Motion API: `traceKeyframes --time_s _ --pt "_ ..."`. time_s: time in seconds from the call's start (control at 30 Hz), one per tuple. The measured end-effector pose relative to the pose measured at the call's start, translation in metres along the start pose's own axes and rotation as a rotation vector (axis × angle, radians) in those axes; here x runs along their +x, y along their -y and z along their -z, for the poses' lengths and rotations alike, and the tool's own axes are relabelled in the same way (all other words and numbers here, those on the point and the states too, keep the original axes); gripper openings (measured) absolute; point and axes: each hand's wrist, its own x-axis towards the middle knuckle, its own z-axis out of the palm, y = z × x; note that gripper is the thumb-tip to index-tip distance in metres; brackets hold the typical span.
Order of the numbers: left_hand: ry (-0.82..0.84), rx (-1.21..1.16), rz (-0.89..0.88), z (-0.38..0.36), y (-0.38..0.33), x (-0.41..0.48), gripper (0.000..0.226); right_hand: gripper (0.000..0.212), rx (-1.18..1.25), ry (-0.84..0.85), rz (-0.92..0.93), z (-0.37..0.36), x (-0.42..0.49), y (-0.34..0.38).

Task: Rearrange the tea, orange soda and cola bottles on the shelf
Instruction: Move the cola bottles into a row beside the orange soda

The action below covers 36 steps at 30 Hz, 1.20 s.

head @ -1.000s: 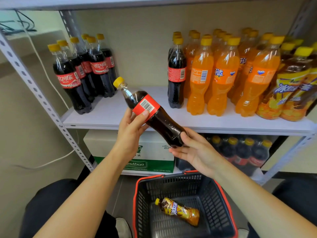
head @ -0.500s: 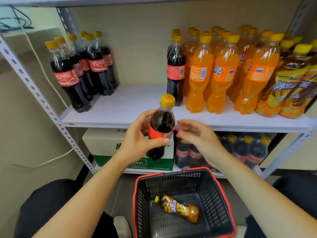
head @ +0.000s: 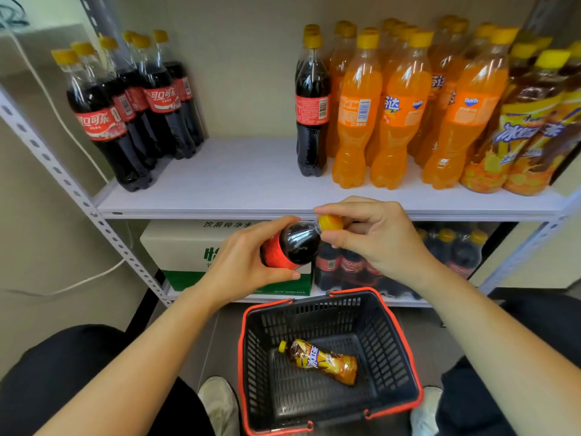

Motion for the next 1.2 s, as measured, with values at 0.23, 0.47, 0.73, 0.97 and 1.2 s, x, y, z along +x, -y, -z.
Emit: traceKeyframes --time_s 0.23,0.47,0.73,0.97,1.2 --pt "0.036 -0.220 0.048 -0.004 -0.011 0.001 0.083 0.020 0.266 -0.075 0.010 0.002 0.001 -0.002" --pt "0.055 -0.461 0.101 -0.008 -0.017 0.004 0.081 0.041 0.224 -0.030 0.052 0.005 0.003 -0.002" --pt "0.136 -0.602 0.108 -0.020 -0.028 0.005 0.089 0.026 0.145 -0.176 0.018 0.004 0.008 0.002" --pt "-0.006 -0.786 0.202 -0.025 -0.025 0.010 0.080 0.029 0.115 -0.123 -0.205 0.014 0.005 -0.018" --pt "-0.370 -0.902 0.403 -0.003 -0.014 0.024 0.061 0.050 0.194 0.305 -0.464 0.000 -0.011 -0.039"
